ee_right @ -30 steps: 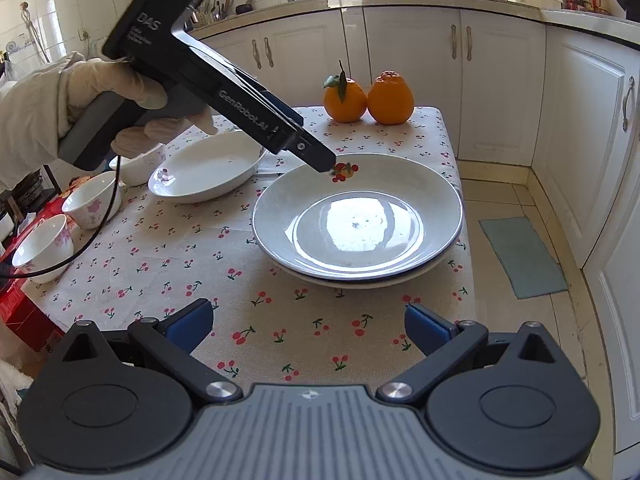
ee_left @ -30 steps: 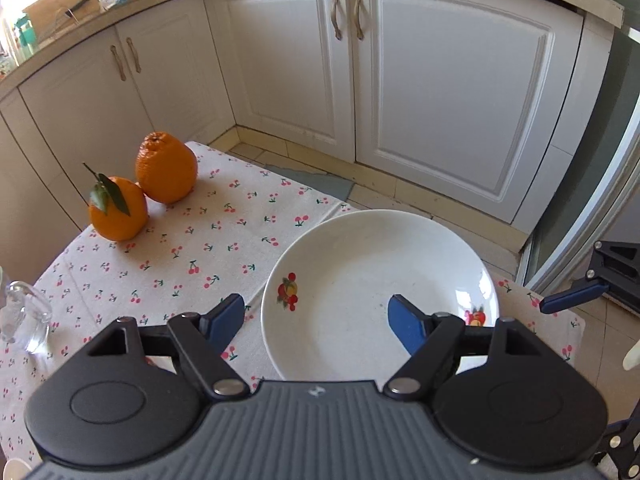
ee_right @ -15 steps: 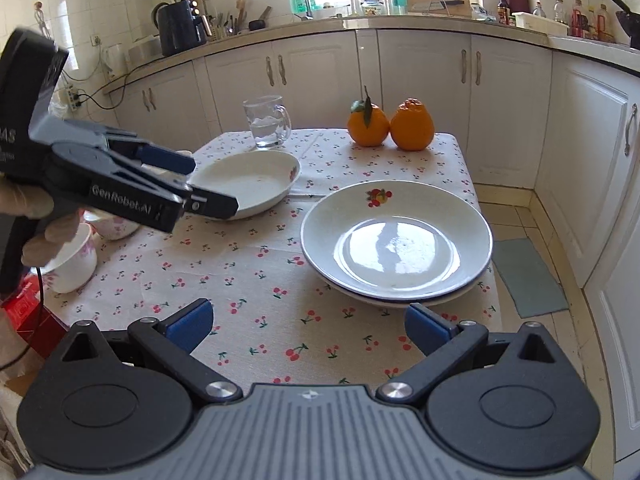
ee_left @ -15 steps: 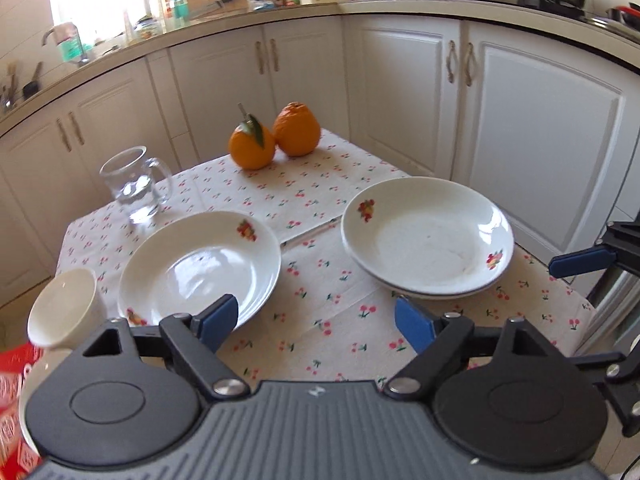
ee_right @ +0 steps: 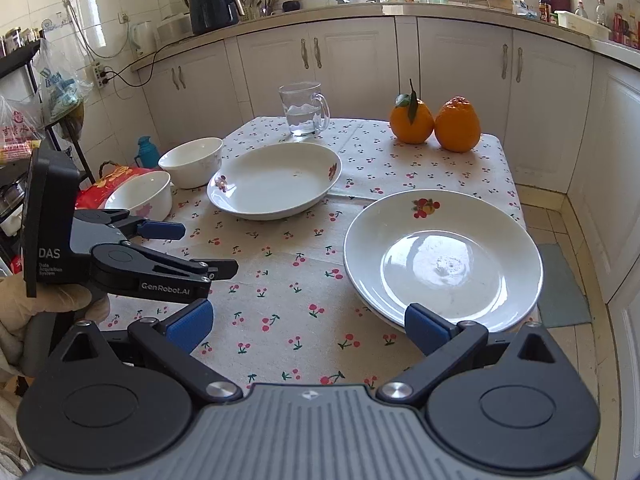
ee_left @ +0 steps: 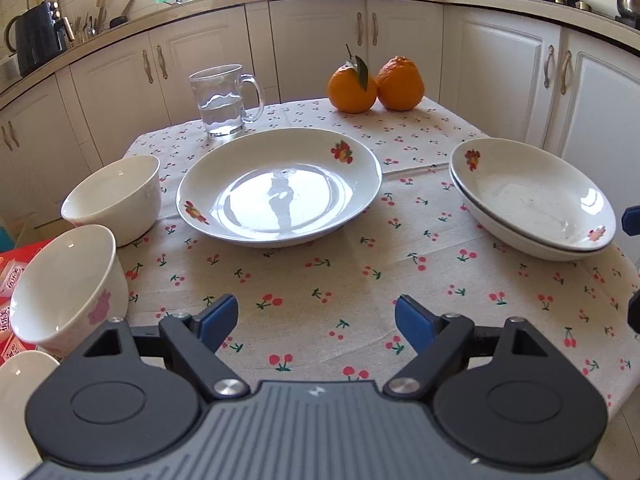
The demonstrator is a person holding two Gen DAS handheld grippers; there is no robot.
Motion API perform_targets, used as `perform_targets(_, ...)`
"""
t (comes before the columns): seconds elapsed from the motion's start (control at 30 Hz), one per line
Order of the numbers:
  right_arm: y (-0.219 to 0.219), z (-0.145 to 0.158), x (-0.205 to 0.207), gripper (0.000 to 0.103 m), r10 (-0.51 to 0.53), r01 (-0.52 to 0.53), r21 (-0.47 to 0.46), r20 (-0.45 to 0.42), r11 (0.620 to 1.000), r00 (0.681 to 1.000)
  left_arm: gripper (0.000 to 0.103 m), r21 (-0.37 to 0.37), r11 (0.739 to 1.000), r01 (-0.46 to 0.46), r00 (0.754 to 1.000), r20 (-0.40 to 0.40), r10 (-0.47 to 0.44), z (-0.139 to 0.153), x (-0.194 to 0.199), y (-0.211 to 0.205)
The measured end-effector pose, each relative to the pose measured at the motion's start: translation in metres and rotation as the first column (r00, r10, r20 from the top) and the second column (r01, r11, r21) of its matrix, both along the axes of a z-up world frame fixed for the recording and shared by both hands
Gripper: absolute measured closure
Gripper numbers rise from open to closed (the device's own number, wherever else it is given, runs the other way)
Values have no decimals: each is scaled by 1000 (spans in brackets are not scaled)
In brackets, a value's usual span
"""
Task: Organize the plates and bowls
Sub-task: 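Withdraw the left gripper up and away from the stacked plates, then move the right gripper toward the rim of the flower-decorated plate by the jug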
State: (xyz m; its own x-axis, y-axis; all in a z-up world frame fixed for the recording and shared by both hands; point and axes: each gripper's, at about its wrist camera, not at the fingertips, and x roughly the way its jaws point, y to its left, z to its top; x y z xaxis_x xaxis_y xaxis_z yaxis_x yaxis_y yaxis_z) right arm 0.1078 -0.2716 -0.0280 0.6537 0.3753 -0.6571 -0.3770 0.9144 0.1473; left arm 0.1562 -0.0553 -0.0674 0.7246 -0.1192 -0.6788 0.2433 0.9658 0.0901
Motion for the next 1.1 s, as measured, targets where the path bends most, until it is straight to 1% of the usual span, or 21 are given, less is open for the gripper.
perform_targets(0.1,6,1,10,0,45,-45,8,-17,999,999,17,-19,999,-26,999,-19,26,-5,10,3)
perform_targets(0.2,19,0,20,0,105,-106,-51,-28,993,994,17,-33,999,-36,999,-25,35,-11,18,4)
perform_targets(0.27,27,0,27,0,126,-128,-98,-34,987,991,17,-43,998,-38,999,-35,36,-14,23,5)
perform_targets(0.33,31,-1,34,0,145,-148,-123,-34,981,989,17,-54,998,-38,999,-34,36,-16,27,5)
perform_targets(0.43,34,0,47,0,154,-157,-137,-31,978,988,12,-67,997,-47,998,-41,44,-18,33,5)
perform_targets(0.53,36,1,61,0,153,-156,-148,-29,977,988,5,-65,997,-48,998,-38,45,-21,37,5)
perform_targets(0.57,36,2,66,0,157,-159,-150,-28,976,987,1,-67,996,-54,998,-43,51,-22,38,5)
perform_targets(0.7,41,6,85,0,170,-170,-177,-16,969,985,0,-65,995,-81,996,-45,79,-22,45,5)
perform_targets(0.83,48,11,101,0,199,-195,-203,-1,960,980,0,-66,994,-87,996,-42,84,-22,50,5)
perform_targets(0.93,55,14,115,0,229,-222,-229,5,948,973,0,-62,993,-101,994,-53,97,-21,56,6)
perform_targets(1.03,64,17,132,0,267,-258,-252,4,933,964,1,-60,990,-128,991,-33,127,-20,59,8)
perform_targets(1.1,69,18,141,0,291,-280,-263,2,923,957,1,-62,989,-136,990,-34,134,-20,62,11)
